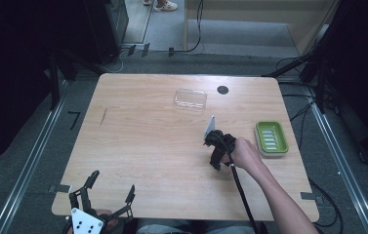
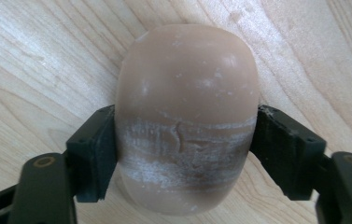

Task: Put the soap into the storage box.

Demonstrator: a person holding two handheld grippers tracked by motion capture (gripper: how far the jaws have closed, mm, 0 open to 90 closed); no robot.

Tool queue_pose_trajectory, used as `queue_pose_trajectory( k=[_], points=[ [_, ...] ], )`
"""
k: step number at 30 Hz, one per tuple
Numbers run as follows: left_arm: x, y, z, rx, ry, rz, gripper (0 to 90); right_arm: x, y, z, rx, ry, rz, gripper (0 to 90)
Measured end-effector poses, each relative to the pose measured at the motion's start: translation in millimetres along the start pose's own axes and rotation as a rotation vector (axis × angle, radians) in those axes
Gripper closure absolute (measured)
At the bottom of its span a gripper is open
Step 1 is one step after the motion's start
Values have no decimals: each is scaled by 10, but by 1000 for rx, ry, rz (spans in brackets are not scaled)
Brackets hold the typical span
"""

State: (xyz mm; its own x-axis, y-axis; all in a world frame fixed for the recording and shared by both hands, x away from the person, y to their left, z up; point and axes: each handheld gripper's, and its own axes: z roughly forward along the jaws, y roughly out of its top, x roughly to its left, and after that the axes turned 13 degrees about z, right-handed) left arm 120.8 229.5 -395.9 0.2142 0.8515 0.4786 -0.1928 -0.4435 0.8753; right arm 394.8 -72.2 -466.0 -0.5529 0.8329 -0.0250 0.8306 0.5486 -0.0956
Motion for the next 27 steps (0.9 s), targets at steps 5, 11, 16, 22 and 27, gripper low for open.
queue_pose_trajectory(
  k=[5, 11, 16, 22, 27],
  points=[
    [1, -1, 0, 0, 1, -1, 99, -11, 1, -12, -3, 2, 2, 332],
    [3, -1, -1, -1, 1, 1, 99, -12, 9, -16, 7, -1, -5, 336],
    [2, 0, -1, 0, 1, 1, 99, -19, -8, -63, 3, 2, -17, 337],
    [4, -1, -2, -2, 0, 1, 99, -22, -25, -100, -1, 3, -19, 336],
    [4, -1, -2, 0, 2, 0, 99, -35, -45, -118, 1, 0, -20, 336]
  ],
)
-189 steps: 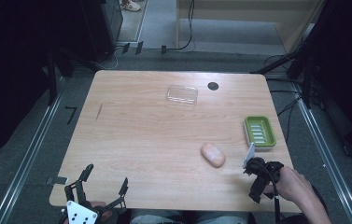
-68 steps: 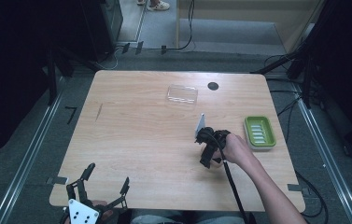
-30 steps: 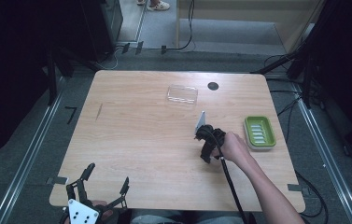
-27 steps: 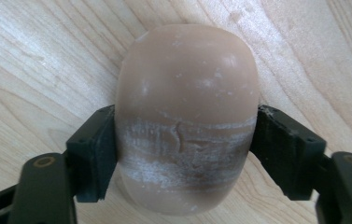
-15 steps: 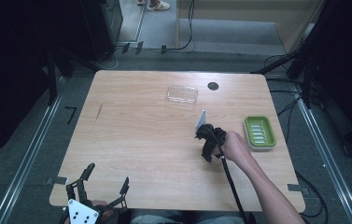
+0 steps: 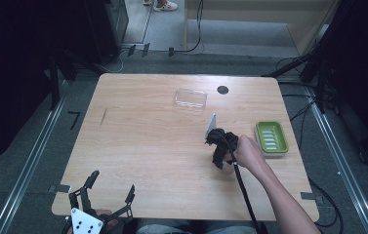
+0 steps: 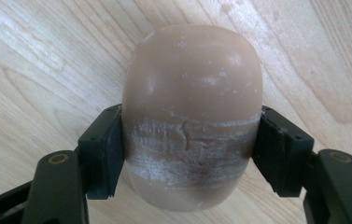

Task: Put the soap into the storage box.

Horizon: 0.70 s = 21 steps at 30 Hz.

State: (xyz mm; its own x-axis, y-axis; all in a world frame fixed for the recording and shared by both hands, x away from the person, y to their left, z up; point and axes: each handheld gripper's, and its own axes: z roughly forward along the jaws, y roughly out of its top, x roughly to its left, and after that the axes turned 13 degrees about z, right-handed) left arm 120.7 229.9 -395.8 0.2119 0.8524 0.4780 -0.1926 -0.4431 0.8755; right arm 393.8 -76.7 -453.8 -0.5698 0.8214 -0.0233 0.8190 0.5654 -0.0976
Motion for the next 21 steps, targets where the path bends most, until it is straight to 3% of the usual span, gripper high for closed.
queue_pose_trajectory(
  k=[21],
  points=[
    [2, 0, -2, -1, 0, 0, 99, -150, -146, -131, 14, -5, 0, 337]
  ],
)
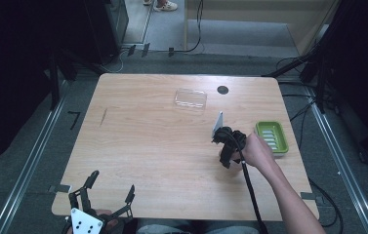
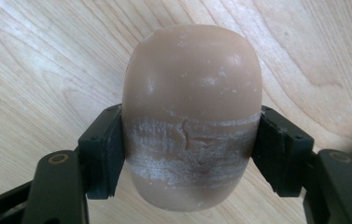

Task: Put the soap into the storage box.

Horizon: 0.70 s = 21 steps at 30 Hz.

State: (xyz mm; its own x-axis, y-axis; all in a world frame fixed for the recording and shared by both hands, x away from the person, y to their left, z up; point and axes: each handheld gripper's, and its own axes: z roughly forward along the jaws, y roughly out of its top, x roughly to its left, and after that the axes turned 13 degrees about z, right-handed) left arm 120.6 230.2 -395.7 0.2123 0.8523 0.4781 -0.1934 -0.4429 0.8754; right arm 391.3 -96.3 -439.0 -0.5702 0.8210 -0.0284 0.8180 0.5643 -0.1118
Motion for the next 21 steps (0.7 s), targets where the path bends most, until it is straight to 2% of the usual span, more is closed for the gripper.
queue_pose_trajectory(
  k=[10, 17, 21],
  points=[
    [-3, 1, 2, 0, 1, 0, 99, -84, -68, -32, 3, 1, 5, 337],
    [-4, 2, 2, 0, 0, 0, 99, -164, -128, -63, 1, 0, 26, 338],
    [-3, 2, 2, 1, 1, -1, 98, -201, -151, -71, 17, 11, 32, 338]
  ],
)
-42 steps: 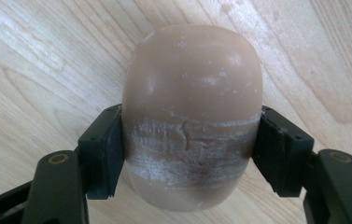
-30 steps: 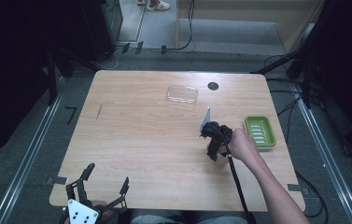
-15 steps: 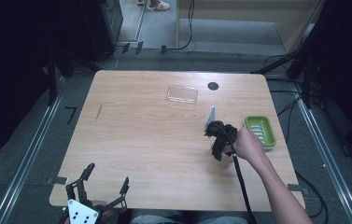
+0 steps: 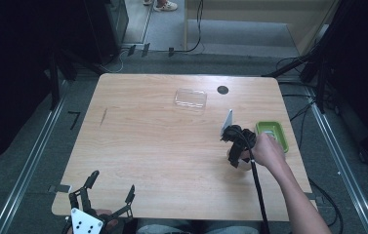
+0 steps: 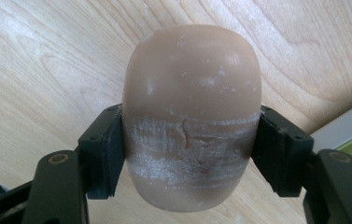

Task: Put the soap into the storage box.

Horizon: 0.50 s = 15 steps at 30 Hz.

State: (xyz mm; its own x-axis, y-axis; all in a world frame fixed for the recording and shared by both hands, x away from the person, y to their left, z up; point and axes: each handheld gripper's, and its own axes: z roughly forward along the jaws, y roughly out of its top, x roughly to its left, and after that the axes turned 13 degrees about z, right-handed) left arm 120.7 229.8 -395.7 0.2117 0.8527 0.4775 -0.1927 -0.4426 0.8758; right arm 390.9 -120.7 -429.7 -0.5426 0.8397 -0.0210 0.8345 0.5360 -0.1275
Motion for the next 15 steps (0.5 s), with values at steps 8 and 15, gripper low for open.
queue_pose_trajectory(
  k=[8, 15],
  points=[
    [1, 0, -1, -1, 0, 1, 99, -57, -36, -19, 7, 4, 8, 338],
    [0, 0, -1, -1, 0, -1, 99, -118, -74, -63, 1, 12, 18, 338]
  ],
)
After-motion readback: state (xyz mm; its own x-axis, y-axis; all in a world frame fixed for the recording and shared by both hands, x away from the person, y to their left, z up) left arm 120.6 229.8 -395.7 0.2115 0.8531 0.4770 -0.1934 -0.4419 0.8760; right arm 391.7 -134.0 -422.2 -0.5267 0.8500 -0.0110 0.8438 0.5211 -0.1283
